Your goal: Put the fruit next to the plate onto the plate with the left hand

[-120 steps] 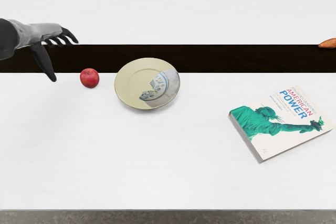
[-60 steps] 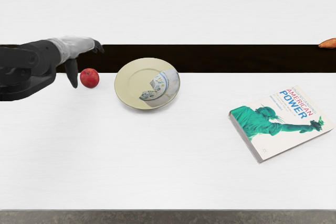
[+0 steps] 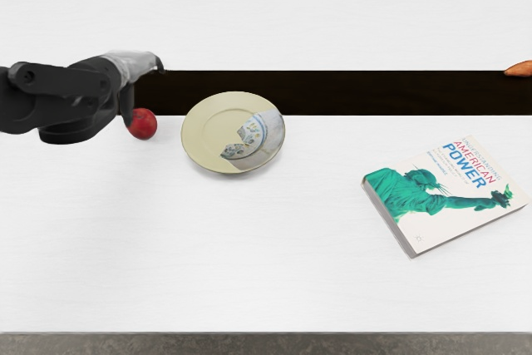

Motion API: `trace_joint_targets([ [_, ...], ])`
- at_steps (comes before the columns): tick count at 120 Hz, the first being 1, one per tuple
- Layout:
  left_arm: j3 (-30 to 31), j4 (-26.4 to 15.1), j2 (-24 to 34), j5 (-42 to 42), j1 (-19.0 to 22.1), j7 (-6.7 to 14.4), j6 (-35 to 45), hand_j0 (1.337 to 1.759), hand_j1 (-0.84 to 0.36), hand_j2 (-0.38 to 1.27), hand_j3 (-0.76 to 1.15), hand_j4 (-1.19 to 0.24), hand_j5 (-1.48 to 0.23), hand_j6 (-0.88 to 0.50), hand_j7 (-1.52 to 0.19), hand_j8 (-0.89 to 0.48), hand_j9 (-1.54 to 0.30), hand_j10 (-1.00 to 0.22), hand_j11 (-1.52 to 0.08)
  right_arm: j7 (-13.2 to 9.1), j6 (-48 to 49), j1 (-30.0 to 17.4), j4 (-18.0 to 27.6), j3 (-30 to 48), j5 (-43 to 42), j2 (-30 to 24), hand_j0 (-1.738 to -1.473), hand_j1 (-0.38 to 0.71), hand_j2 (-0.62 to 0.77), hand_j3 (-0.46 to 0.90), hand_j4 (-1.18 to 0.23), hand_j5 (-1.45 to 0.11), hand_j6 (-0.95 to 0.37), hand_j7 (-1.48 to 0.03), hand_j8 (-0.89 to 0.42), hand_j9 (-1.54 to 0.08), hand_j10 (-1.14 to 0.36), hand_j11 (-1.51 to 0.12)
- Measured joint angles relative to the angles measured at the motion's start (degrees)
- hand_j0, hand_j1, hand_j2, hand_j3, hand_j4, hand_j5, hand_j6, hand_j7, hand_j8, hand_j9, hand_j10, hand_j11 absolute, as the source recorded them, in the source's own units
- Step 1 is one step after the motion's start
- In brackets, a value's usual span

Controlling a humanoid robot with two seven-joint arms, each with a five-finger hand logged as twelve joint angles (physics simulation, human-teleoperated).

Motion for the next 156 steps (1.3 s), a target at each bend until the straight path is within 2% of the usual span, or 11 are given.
trace_joint_targets([
  [18, 0.5, 2.8, -2.4, -4.2, 2.1, 0.0, -0.3, 1.658, 0.05, 0.05, 0.00, -0.25, -0.32, -0.25, -0.32, -0.25, -0.32, -0.25, -0.32, 0.0, 0.0, 0.0, 0.0, 0.0, 0.0, 0.0, -1.658, -0.31, -0.01, 0.00, -0.03, -0.04, -0.03, -0.04, -0.03, -0.04, -0.03, -0.04],
  [43, 1.0, 6.2, -6.0, -2.8, 4.7, 0.0, -0.1, 1.658, 0.05, 0.05, 0.00, -0.25, -0.32, -0.25, -0.32, -0.25, -0.32, -0.25, -0.32, 0.0, 0.0, 0.0, 0.0, 0.0, 0.0, 0.0, -1.658, -0.31, -0.01, 0.00, -0.03, -0.04, -0.03, -0.04, -0.03, -0.04, -0.03, -0.04],
  [84, 3.6, 6.8, -6.9, -2.7, 6.2, 0.1, 0.3, 1.658, 0.04, 0.05, 0.00, -0.26, -0.34, -0.26, -0.34, -0.26, -0.34, -0.26, -0.34, 0.0, 0.0, 0.0, 0.0, 0.0, 0.0, 0.0, -1.658, -0.31, -0.01, 0.00, -0.03, -0.04, -0.03, -0.04, -0.03, -0.04, -0.03, -0.04],
  [100, 4.0, 7.0, -7.0, -2.8, 6.3, 0.1, 0.4, 1.658, -0.03, 0.06, 0.00, -0.32, -0.41, -0.32, -0.41, -0.32, -0.41, -0.32, -0.41, 0.0, 0.0, 0.0, 0.0, 0.0, 0.0, 0.0, -1.658, -0.31, -0.01, 0.00, -0.03, -0.04, -0.03, -0.04, -0.03, -0.04, -0.03, -0.04],
  [118, 4.2, 6.8, -7.3, -2.9, 6.5, 0.0, 0.4, 1.658, -0.18, 0.09, 0.00, -0.44, -0.57, -0.44, -0.57, -0.44, -0.57, -0.44, -0.57, 0.0, 0.0, 0.0, 0.0, 0.0, 0.0, 0.0, -1.658, -0.31, -0.01, 0.00, -0.03, -0.04, -0.03, -0.04, -0.03, -0.04, -0.03, -0.04],
  [132, 4.2, 6.9, -7.3, -2.8, 6.7, 0.0, 0.4, 1.658, -0.24, 0.12, 0.00, -0.50, -0.63, -0.48, -0.64, -0.47, -0.65, -0.50, -0.65, 0.0, 0.0, 0.0, 0.0, 0.0, 0.0, 0.0, -1.658, -0.31, -0.01, 0.00, -0.03, -0.04, -0.03, -0.04, -0.03, -0.04, -0.03, -0.04],
  [153, 4.4, 7.0, -7.6, -2.4, 7.4, 0.1, 1.2, 1.650, -0.26, 0.12, 0.00, -0.55, -0.70, -0.43, -0.71, -0.41, -0.74, -0.53, -0.74, 0.0, 0.0, 0.0, 0.0, 0.0, 0.0, 0.0, -1.658, -0.31, -0.01, 0.00, -0.03, -0.04, -0.03, -0.04, -0.03, -0.04, -0.03, -0.04],
  [156, 4.6, 7.0, -7.7, -2.4, 7.5, 0.2, 1.6, 1.648, -0.25, 0.08, 0.00, -0.54, -0.71, -0.43, -0.72, -0.40, -0.75, -0.53, -0.74, 0.0, 0.0, 0.0, 0.0, 0.0, 0.0, 0.0, -1.658, -0.31, -0.01, 0.00, -0.03, -0.04, -0.03, -0.04, -0.03, -0.04, -0.03, -0.04],
])
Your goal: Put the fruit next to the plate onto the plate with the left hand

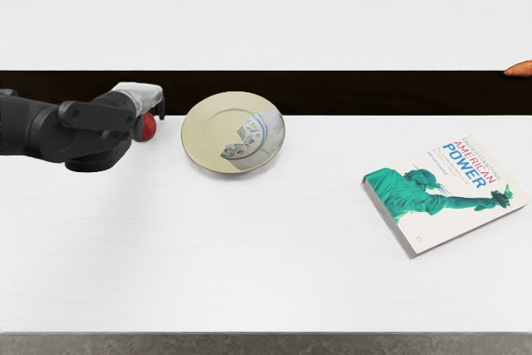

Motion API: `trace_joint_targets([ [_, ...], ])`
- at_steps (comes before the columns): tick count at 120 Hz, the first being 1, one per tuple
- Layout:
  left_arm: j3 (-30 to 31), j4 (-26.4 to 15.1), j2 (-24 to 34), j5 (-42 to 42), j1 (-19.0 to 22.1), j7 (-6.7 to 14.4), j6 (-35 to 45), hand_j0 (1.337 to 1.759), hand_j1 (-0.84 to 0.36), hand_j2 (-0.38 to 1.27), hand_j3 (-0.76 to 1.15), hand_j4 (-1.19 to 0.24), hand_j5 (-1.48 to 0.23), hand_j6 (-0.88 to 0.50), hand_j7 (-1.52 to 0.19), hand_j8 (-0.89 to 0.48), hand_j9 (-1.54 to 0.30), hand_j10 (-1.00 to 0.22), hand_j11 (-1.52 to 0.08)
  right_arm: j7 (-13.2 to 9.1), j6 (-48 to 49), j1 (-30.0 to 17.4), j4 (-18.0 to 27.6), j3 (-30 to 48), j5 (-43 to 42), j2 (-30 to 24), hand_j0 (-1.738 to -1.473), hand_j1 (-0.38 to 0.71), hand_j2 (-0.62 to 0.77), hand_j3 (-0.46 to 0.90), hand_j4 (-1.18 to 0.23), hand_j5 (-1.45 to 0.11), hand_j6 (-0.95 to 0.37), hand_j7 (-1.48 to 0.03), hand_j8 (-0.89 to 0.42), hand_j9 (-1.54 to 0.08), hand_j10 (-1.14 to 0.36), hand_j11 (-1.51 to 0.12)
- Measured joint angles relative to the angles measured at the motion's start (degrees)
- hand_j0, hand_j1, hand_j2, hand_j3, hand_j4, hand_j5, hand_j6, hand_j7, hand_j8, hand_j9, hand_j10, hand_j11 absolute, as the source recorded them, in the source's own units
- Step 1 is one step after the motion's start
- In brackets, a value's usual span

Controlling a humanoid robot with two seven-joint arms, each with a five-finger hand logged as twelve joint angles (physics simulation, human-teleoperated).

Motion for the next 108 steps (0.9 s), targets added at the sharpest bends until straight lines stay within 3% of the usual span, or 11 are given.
trace_joint_targets([
  [7, 0.2, 0.1, -0.1, -0.3, 0.1, -0.1, 0.8, 1.650, -0.26, 0.17, 0.00, -0.55, -0.73, -0.42, -0.73, -0.39, -0.75, -0.54, -0.75, 0.0, 0.0, 0.0, 0.0, 0.0, 0.0, 0.0, -1.658, -0.31, -0.01, 0.00, -0.03, -0.04, -0.03, -0.04, -0.03, -0.04, -0.03, -0.04],
  [40, 0.6, 0.6, -0.9, -0.1, 1.6, 0.0, 2.2, 1.648, -0.22, 0.17, 0.00, -0.69, -0.75, -0.52, -0.78, -0.42, -0.84, -0.59, -0.86, 0.0, 0.0, 0.0, 0.0, 0.0, 0.0, 0.0, -1.658, -0.31, -0.01, 0.00, -0.03, -0.04, -0.03, -0.04, -0.03, -0.04, -0.03, -0.04],
  [50, 0.6, 0.8, -0.9, 0.0, 1.9, -0.1, 2.2, 1.648, -0.27, 0.27, 0.00, -0.74, -0.79, -0.50, -0.84, -0.41, -0.90, -0.57, -0.92, 0.0, 0.0, 0.0, 0.0, 0.0, 0.0, 0.0, -1.658, -0.31, -0.01, 0.00, -0.03, -0.04, -0.03, -0.04, -0.03, -0.04, -0.03, -0.04],
  [54, 0.6, 1.0, -0.9, 0.1, 2.0, -0.1, 2.1, 1.647, -0.33, 0.45, 0.00, -0.75, -0.82, -0.48, -0.87, -0.37, -0.92, -0.54, -0.95, 0.0, 0.0, 0.0, 0.0, 0.0, 0.0, 0.0, -1.658, -0.31, -0.01, 0.00, -0.03, -0.04, -0.03, -0.04, -0.03, -0.04, -0.03, -0.04],
  [77, 0.9, 1.4, -0.7, -0.3, 2.4, -0.1, 1.9, 1.645, -0.35, 0.31, 0.00, -0.79, -0.98, -0.36, -1.02, -0.27, -1.04, -0.46, -1.07, 0.0, 0.0, 0.0, 0.0, 0.0, 0.0, 0.0, -1.658, -0.31, -0.01, 0.00, -0.03, -0.04, -0.03, -0.04, -0.03, -0.04, -0.03, -0.04],
  [102, 1.3, 1.5, -0.7, -0.9, 2.6, 0.3, 1.8, 1.638, -0.34, 0.27, 0.00, -0.86, -1.04, -0.34, -1.11, -0.23, -1.14, -0.45, -1.19, 0.0, 0.0, 0.0, 0.0, 0.0, 0.0, 0.0, -1.658, -0.31, -0.01, 0.00, -0.03, -0.04, -0.03, -0.04, -0.03, -0.04, -0.03, -0.04],
  [108, 1.3, 1.5, -0.7, -1.6, 2.6, 0.4, 1.9, 1.638, -0.35, 0.32, 0.00, -0.88, -1.02, -0.33, -1.11, -0.23, -1.15, -0.45, -1.20, 0.0, 0.0, 0.0, 0.0, 0.0, 0.0, 0.0, -1.658, -0.31, -0.01, 0.00, -0.03, -0.04, -0.03, -0.04, -0.03, -0.04, -0.03, -0.04],
])
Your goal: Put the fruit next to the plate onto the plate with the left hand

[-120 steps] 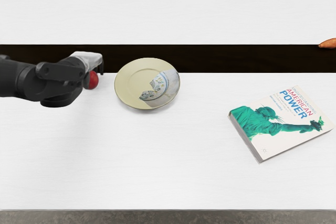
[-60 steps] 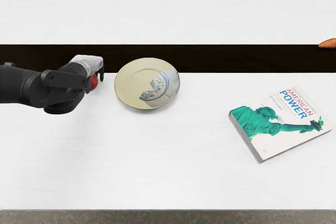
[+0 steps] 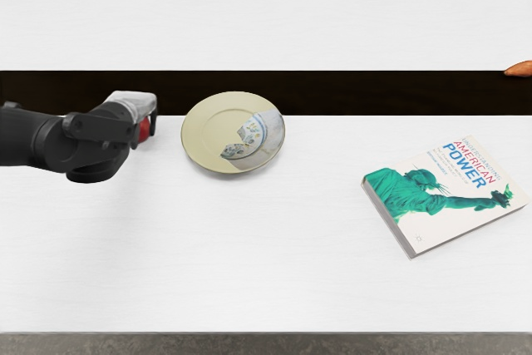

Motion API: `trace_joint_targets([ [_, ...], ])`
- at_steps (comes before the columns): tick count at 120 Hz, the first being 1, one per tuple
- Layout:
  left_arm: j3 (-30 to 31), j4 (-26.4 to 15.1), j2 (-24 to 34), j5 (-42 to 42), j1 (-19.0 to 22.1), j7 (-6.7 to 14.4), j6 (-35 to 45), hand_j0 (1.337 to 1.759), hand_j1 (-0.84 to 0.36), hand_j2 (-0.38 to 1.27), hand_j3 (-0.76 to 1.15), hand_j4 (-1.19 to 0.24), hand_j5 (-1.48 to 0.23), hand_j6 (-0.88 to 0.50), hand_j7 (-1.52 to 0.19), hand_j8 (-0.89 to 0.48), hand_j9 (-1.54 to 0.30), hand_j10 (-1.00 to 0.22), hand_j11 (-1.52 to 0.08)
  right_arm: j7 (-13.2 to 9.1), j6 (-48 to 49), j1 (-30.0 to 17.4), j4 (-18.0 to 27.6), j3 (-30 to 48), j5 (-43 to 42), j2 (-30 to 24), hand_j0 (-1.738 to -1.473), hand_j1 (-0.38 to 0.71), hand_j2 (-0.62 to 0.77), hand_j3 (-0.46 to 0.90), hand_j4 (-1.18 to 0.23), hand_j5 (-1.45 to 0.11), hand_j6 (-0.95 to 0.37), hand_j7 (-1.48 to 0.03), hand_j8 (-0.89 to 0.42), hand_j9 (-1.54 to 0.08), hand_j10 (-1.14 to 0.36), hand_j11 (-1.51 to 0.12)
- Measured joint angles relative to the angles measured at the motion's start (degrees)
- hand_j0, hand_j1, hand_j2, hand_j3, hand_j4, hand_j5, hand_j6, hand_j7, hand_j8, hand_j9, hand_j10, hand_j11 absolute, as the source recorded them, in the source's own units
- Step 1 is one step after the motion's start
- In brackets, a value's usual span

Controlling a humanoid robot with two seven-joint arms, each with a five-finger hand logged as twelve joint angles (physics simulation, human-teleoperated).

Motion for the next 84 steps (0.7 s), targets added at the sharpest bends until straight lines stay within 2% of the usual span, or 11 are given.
trace_joint_targets([
  [9, 0.1, -0.1, 0.0, -1.2, 0.0, 0.2, 0.0, 1.637, -0.34, 0.27, 0.00, -0.91, -1.00, -0.33, -1.11, -0.24, -1.14, -0.47, -1.21, 0.0, 0.0, 0.0, 0.0, 0.0, 0.0, 0.0, -1.658, -0.31, -0.01, 0.00, -0.03, -0.04, -0.03, -0.04, -0.03, -0.04, -0.03, -0.04],
  [12, 0.2, -0.2, 0.0, -1.4, 0.0, 0.3, 0.0, 1.634, -0.35, 0.31, -0.09, -0.93, -0.99, -0.33, -1.11, -0.25, -1.14, -0.48, -1.21, 0.0, 0.0, 0.0, 0.0, 0.0, 0.0, 0.0, -1.658, -0.31, -0.01, 0.00, -0.03, -0.04, -0.03, -0.04, -0.03, -0.04, -0.03, -0.04],
  [21, 0.2, -0.5, 0.0, -2.6, 0.0, 0.4, -0.2, 1.646, -0.32, 0.05, 0.13, -0.95, -0.98, -0.34, -1.10, -0.23, -1.13, -0.48, -1.21, 0.0, 0.0, 0.0, 0.0, 0.0, 0.0, 0.0, -1.658, -0.31, -0.01, 0.00, -0.03, -0.04, -0.03, -0.04, -0.03, -0.04, -0.03, -0.04],
  [33, 0.3, -0.8, 0.1, -4.3, -0.1, 0.3, -0.4, 1.658, -0.26, -0.15, 0.11, -0.99, -0.98, -0.34, -1.08, -0.24, -1.14, -0.54, -1.23, 0.0, 0.0, 0.0, 0.0, 0.0, 0.0, 0.0, -1.658, -0.31, -0.01, 0.00, -0.03, -0.04, -0.03, -0.04, -0.03, -0.04, -0.03, -0.04],
  [38, 0.3, -0.9, 0.2, -5.0, -0.3, 0.3, -0.5, 1.656, -0.23, -0.12, -0.10, -0.99, -0.99, -0.41, -0.96, -0.19, -1.14, -0.53, -1.23, 0.0, 0.0, 0.0, 0.0, 0.0, 0.0, 0.0, -1.658, -0.31, -0.01, 0.00, -0.03, -0.04, -0.03, -0.04, -0.03, -0.04, -0.03, -0.04],
  [39, 0.3, -0.9, 0.2, -5.1, -0.3, 0.2, -0.5, 1.656, -0.23, -0.10, -0.14, -0.99, -0.99, -0.47, -0.85, -0.23, -1.14, -0.51, -1.23, 0.0, 0.0, 0.0, 0.0, 0.0, 0.0, 0.0, -1.658, -0.31, -0.01, 0.00, -0.03, -0.04, -0.03, -0.04, -0.03, -0.04, -0.03, -0.04],
  [43, 0.3, -1.0, 0.3, -5.5, -0.7, 0.2, -0.7, 1.650, -0.25, 0.07, -0.35, -1.01, -1.00, -0.42, -0.96, -0.27, -1.15, -0.58, -1.23, 0.0, 0.0, 0.0, 0.0, 0.0, 0.0, 0.0, -1.658, -0.31, -0.01, 0.00, -0.03, -0.04, -0.03, -0.04, -0.03, -0.04, -0.03, -0.04],
  [52, 0.3, -1.1, 0.9, -6.3, -1.8, 0.3, -1.8, 1.647, -0.32, 0.24, -0.24, -0.99, -1.06, -0.38, -1.03, -0.26, -1.16, -0.58, -1.23, 0.0, 0.0, 0.0, 0.0, 0.0, 0.0, 0.0, -1.658, -0.31, -0.01, 0.00, -0.03, -0.04, -0.03, -0.04, -0.03, -0.04, -0.03, -0.04],
  [66, 0.3, -1.2, 1.4, -6.9, -3.5, 0.4, -4.1, 1.640, -0.39, 0.29, -0.14, -1.01, -1.13, -0.35, -1.12, -0.22, -1.18, -0.55, -1.24, 0.0, 0.0, 0.0, 0.0, 0.0, 0.0, 0.0, -1.658, -0.31, -0.01, 0.00, -0.03, -0.04, -0.03, -0.04, -0.03, -0.04, -0.03, -0.04],
  [71, 0.2, -1.2, 1.8, -7.8, -4.7, 0.3, -5.6, 1.640, -0.40, 0.31, -0.11, -1.01, -1.17, -0.30, -1.16, -0.12, -1.19, -0.50, -1.24, 0.0, 0.0, 0.0, 0.0, 0.0, 0.0, 0.0, -1.658, -0.31, -0.01, 0.00, -0.03, -0.04, -0.03, -0.04, -0.03, -0.04, -0.03, -0.04],
  [84, 0.0, -1.3, 2.3, -9.0, -7.2, 0.3, -10.5, 1.638, -0.45, 0.32, -0.07, -1.00, -1.18, -0.26, -1.17, -0.12, -1.19, -0.49, -1.23, 0.0, 0.0, 0.0, 0.0, 0.0, 0.0, 0.0, -1.658, -0.31, -0.01, 0.00, -0.03, -0.04, -0.03, -0.04, -0.03, -0.04, -0.03, -0.04],
])
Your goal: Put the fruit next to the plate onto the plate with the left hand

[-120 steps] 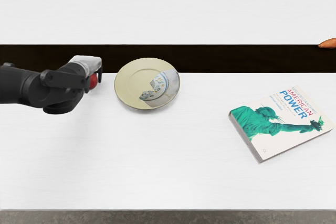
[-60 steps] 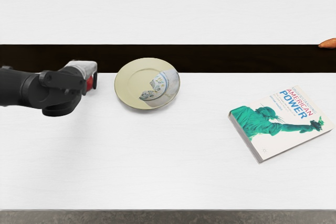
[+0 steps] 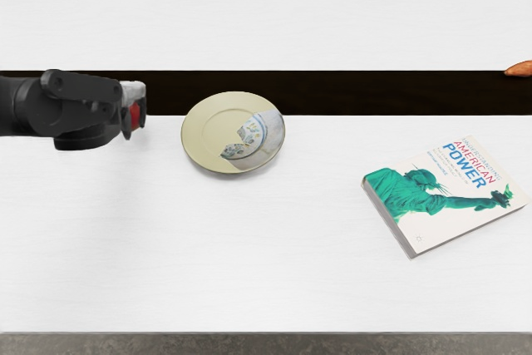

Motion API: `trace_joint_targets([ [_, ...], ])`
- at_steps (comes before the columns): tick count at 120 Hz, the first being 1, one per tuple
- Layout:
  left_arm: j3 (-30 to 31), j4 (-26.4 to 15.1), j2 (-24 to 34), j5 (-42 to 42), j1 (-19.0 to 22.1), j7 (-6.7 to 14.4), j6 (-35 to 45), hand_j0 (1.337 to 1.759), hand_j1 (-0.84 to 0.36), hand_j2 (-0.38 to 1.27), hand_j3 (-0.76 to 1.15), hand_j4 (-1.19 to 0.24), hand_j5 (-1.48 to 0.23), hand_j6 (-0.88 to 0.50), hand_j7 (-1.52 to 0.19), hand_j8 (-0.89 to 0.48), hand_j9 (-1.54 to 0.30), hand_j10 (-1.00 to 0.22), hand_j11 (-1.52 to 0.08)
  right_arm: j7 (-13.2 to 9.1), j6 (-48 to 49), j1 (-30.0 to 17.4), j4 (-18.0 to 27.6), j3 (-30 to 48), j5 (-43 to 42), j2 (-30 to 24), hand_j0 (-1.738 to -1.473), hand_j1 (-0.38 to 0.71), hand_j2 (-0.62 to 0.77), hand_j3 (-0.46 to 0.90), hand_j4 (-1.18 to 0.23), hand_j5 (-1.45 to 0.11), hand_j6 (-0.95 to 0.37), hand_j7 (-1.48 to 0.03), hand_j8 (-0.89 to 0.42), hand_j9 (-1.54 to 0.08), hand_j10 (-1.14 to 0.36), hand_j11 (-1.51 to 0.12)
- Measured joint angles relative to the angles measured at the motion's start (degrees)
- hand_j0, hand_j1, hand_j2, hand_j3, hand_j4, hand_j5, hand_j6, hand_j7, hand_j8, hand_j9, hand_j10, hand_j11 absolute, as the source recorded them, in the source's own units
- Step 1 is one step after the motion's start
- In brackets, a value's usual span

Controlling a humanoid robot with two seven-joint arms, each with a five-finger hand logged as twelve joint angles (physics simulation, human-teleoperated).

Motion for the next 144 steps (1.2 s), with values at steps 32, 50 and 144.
trace_joint_targets([
  [32, -1.1, -0.1, -0.2, -2.1, -6.0, 0.1, -13.0, 1.636, -0.39, 0.21, -0.02, -1.01, -1.20, -0.28, -1.18, -0.14, -1.19, -0.52, -1.22, 0.0, 0.0, 0.0, 0.0, 0.0, 0.0, 0.0, -1.658, -0.31, -0.01, 0.00, -0.03, -0.04, -0.03, -0.04, -0.03, -0.04, -0.03, -0.04],
  [50, -1.4, -1.5, -0.3, -2.0, -9.3, 0.1, -17.5, 1.636, -0.40, 0.22, -0.01, -1.01, -1.20, -0.29, -1.18, -0.14, -1.18, -0.52, -1.22, 0.0, 0.0, 0.0, 0.0, 0.0, 0.0, 0.0, -1.658, -0.31, -0.01, 0.00, -0.03, -0.04, -0.03, -0.04, -0.03, -0.04, -0.03, -0.04],
  [144, -12.9, -2.2, -8.7, -5.6, -12.2, 0.0, -18.2, 1.639, -0.38, 0.18, 0.00, -1.02, -1.20, -0.29, -1.18, -0.15, -1.18, -0.54, -1.21, 0.0, 0.0, 0.0, 0.0, 0.0, 0.0, 0.0, -1.658, -0.31, -0.01, 0.00, -0.03, -0.04, -0.03, -0.04, -0.03, -0.04, -0.03, -0.04],
])
